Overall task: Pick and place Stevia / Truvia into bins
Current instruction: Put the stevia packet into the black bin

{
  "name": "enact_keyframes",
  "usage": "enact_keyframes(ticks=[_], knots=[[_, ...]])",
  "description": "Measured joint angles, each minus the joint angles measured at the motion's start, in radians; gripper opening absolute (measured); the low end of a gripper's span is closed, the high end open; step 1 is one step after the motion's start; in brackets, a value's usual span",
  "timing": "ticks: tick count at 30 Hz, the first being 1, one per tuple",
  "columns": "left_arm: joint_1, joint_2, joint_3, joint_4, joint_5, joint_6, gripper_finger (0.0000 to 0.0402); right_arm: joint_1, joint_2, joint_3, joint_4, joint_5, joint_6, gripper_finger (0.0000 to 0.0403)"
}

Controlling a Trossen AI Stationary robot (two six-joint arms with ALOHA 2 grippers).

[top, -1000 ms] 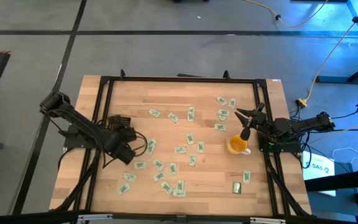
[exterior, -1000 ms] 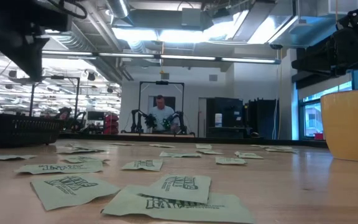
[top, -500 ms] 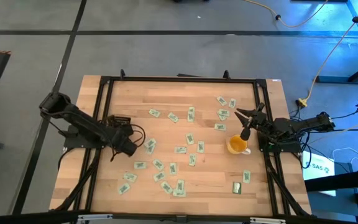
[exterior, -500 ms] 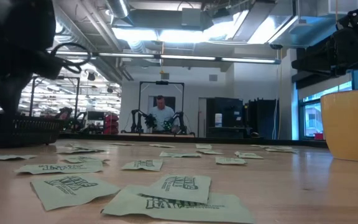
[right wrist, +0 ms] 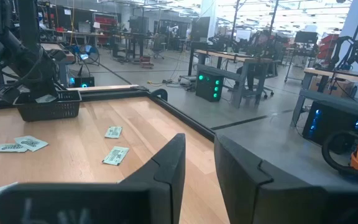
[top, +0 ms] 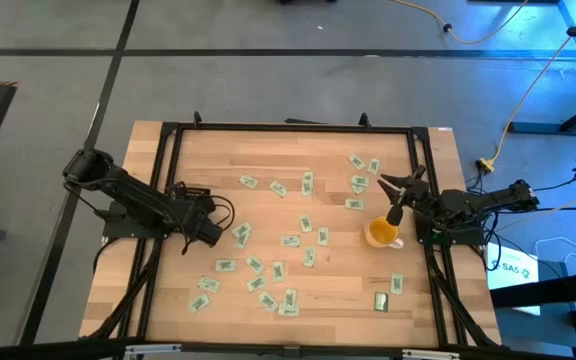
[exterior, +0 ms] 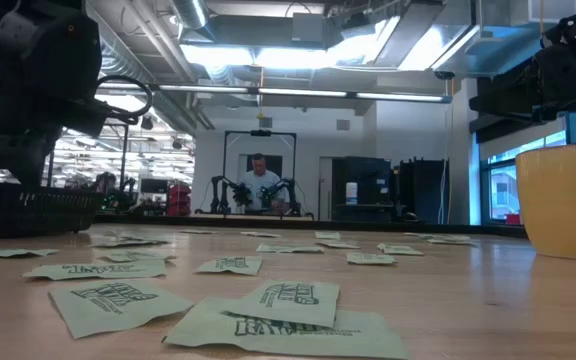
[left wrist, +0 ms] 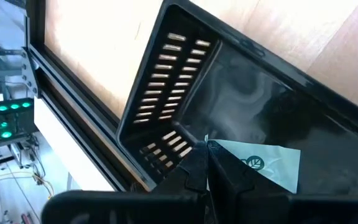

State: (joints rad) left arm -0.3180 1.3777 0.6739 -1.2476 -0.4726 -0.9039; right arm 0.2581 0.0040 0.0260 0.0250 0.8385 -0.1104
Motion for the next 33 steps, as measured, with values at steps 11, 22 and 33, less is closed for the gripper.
enact_keyframes(ticks=[11,22,33], knots=[[-0.001,0.000,0.000,0.000,-0.008,0.034,0.0004,0.000,0.000,0.000,0.000,0.000,0.000,0.0090],[-0.001,0.000,0.000,0.000,0.027,0.027,0.0019,0.000,0.000,0.000,0.000,0.000,0.000,0.0090],[-0.001,0.000,0.031,-0.011,0.043,-0.025,0.0078,0.000,0.000,0.000,0.000,0.000,-0.001,0.0090]])
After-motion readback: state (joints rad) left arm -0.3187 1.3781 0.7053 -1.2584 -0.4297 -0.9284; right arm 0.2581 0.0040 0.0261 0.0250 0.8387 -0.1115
